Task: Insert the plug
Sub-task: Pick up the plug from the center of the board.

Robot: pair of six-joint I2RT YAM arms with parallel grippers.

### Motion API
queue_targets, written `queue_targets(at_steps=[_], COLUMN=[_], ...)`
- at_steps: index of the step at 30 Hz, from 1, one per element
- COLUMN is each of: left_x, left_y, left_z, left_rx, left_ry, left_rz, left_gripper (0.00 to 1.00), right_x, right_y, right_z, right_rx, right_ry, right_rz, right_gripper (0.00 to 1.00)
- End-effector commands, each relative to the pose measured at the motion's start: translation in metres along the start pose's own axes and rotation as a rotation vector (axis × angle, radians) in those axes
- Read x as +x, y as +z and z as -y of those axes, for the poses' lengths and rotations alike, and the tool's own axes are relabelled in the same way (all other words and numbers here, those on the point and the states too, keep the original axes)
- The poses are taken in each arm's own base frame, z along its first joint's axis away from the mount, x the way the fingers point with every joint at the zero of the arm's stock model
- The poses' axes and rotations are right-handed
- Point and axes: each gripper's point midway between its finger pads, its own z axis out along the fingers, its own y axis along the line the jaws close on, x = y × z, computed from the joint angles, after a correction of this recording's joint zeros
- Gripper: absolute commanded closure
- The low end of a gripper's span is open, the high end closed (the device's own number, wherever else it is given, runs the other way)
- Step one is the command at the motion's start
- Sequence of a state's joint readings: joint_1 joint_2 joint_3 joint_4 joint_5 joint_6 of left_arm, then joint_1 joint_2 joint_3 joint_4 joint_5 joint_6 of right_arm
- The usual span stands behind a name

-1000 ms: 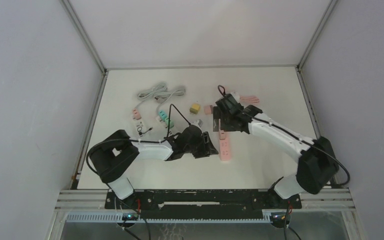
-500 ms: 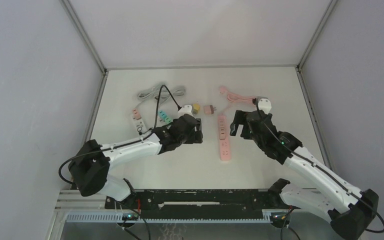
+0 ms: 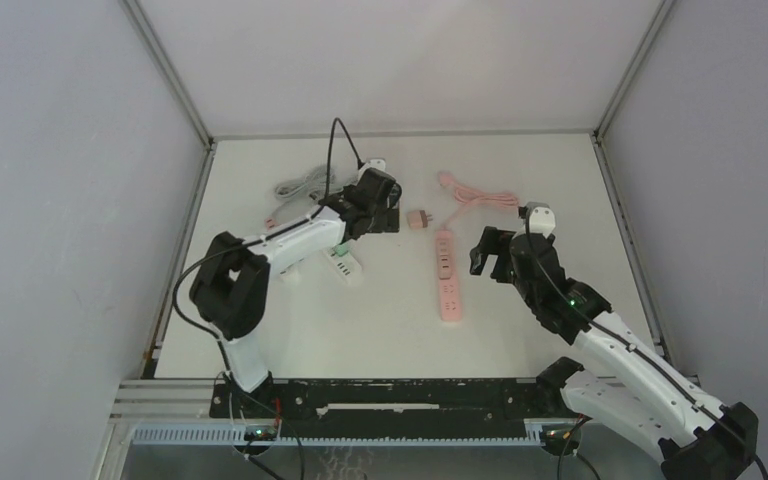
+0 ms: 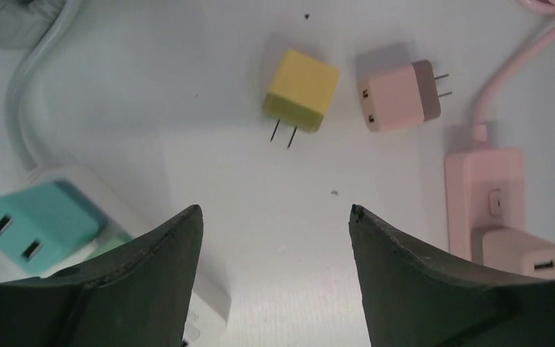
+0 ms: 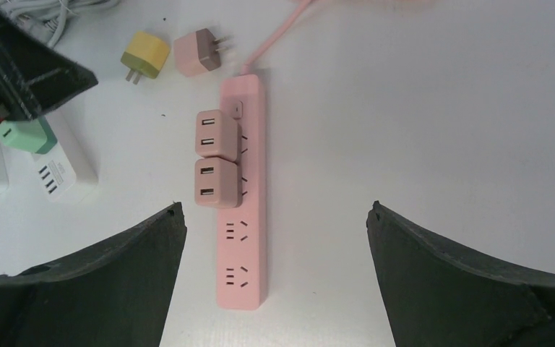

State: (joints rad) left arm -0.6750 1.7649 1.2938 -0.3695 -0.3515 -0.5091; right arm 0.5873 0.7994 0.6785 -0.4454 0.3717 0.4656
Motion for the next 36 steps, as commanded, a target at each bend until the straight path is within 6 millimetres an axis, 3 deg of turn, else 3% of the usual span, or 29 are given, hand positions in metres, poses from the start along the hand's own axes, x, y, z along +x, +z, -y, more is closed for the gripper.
queue_targets(at_steps=[1, 9, 17, 28, 36], left_x=[-0.023, -0.022, -0.016, -0.004, 0.005], left_y=[0.017, 0.063, 0.093, 0.11, 0.105], left_z=[0.012, 0.015, 0.017, 0.018, 0.013], left_rx=[0.059, 0.107, 0.122, 0.157, 0.163], left_ry=[0.123, 0.168, 0.202, 0.234, 0.255], left_rz=[-0.01, -0.076, -0.129, -0.197, -0.223], left_gripper=[0.2, 0.19, 0.23, 0.38, 0.55], right_x=[-0.016, -0.014, -0.013, -0.009, -0.009], right_y=[0.002, 0.008, 0.01, 0.015, 0.013], right_z=[-0.008, -0.004, 0.0, -0.001, -0.002], right_rx=[-0.053, -0.062, -0.05, -0.055, -0.067], right_ry=[-0.005, 0.006, 0.007, 0.009, 0.017], right_rz=[0.07, 0.081, 0.073, 0.053, 0.048], right_gripper=[0.0, 0.0, 0.0, 0.0, 0.0])
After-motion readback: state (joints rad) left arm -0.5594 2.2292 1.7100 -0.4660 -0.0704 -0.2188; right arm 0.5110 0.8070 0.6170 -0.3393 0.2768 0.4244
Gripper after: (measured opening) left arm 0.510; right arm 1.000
